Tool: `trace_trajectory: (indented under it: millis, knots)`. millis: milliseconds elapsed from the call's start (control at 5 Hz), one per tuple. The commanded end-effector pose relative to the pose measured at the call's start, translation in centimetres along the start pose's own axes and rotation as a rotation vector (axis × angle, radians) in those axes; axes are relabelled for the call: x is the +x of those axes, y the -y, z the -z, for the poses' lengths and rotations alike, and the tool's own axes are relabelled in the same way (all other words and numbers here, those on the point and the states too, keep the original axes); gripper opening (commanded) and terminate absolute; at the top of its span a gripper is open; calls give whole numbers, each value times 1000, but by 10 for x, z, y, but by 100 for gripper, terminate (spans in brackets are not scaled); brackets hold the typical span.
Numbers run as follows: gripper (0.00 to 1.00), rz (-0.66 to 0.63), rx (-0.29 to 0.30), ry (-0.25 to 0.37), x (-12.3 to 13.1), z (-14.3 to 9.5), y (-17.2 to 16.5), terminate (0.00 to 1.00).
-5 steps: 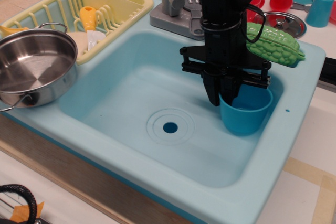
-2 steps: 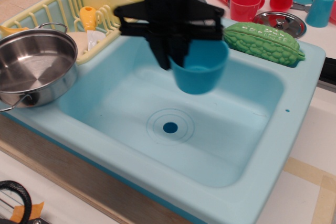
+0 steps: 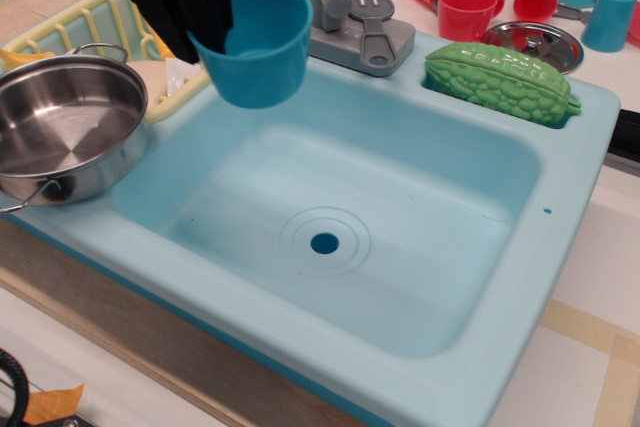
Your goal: Put cup into pot or pan
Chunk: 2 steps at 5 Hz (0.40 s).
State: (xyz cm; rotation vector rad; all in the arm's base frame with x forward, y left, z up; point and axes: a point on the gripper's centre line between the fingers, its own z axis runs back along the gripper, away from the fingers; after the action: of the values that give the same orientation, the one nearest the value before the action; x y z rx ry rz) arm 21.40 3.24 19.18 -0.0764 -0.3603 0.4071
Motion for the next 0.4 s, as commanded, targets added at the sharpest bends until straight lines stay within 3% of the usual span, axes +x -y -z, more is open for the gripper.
trace_trajectory:
  millis: [0,200]
  knots:
    - [0,-75,33,57,11,-24,-37,0]
    - [0,-127,49,50,15,-28,-56,0]
